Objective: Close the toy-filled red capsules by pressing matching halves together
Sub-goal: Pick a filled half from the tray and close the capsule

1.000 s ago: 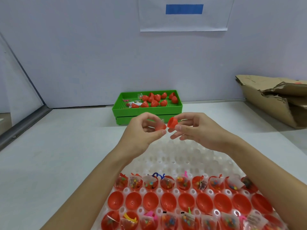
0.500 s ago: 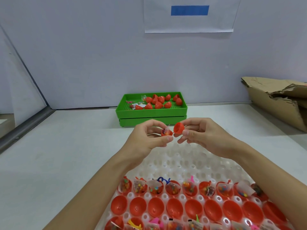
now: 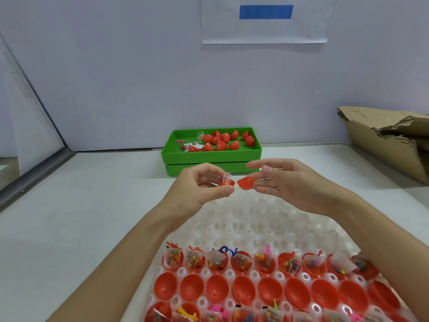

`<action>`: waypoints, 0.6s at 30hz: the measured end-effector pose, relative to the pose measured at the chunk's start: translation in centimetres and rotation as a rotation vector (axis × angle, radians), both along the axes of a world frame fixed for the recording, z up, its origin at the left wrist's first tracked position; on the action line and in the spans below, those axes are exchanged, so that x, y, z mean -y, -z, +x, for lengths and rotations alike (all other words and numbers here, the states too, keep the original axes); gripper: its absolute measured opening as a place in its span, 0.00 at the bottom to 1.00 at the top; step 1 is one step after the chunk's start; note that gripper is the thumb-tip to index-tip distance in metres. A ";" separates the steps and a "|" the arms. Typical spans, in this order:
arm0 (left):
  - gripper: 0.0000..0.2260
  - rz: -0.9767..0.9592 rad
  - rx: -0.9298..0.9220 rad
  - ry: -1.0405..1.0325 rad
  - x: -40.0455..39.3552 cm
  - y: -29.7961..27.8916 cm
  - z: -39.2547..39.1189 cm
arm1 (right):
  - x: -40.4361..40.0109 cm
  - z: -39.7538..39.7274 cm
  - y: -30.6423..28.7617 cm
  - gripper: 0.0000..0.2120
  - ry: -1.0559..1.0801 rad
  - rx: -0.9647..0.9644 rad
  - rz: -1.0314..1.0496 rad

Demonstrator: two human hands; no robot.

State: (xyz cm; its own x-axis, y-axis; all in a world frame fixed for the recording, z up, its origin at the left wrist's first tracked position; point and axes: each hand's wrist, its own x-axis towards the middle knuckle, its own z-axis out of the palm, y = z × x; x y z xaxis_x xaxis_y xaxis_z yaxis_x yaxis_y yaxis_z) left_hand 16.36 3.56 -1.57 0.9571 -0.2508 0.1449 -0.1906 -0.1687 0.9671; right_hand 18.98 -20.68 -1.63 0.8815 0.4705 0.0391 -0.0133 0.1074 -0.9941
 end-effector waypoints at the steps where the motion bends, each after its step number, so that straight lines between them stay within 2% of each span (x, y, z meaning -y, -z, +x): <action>1: 0.17 -0.004 -0.006 0.001 0.0 0.1 0.1 | 0.2 0.1 -0.1 0.22 0.004 -0.001 -0.007; 7: 0.17 0.001 -0.054 0.048 -0.3 0.4 0.3 | 2.9 0.3 -1.3 0.26 0.002 0.050 -0.122; 11: 0.17 0.019 -0.069 0.056 -0.6 0.1 0.3 | 3.7 0.6 -0.2 0.14 0.272 0.231 -0.329; 13: 0.17 0.029 -0.079 0.065 -0.8 -0.1 0.3 | 3.0 0.7 0.3 0.08 0.346 0.285 -0.356; 18: 0.16 0.070 -0.090 0.111 -1.9 -0.8 0.3 | 0.8 0.2 0.6 0.08 0.365 0.315 -0.380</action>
State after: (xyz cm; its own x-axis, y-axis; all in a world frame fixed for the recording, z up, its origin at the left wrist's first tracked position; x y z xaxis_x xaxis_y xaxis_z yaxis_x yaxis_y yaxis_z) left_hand 16.69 5.49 -0.73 0.9313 -0.3621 0.0386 -0.1254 -0.2195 0.9675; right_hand 19.17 -21.51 -2.21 0.9618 0.1722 0.2129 0.2584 -0.3133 -0.9138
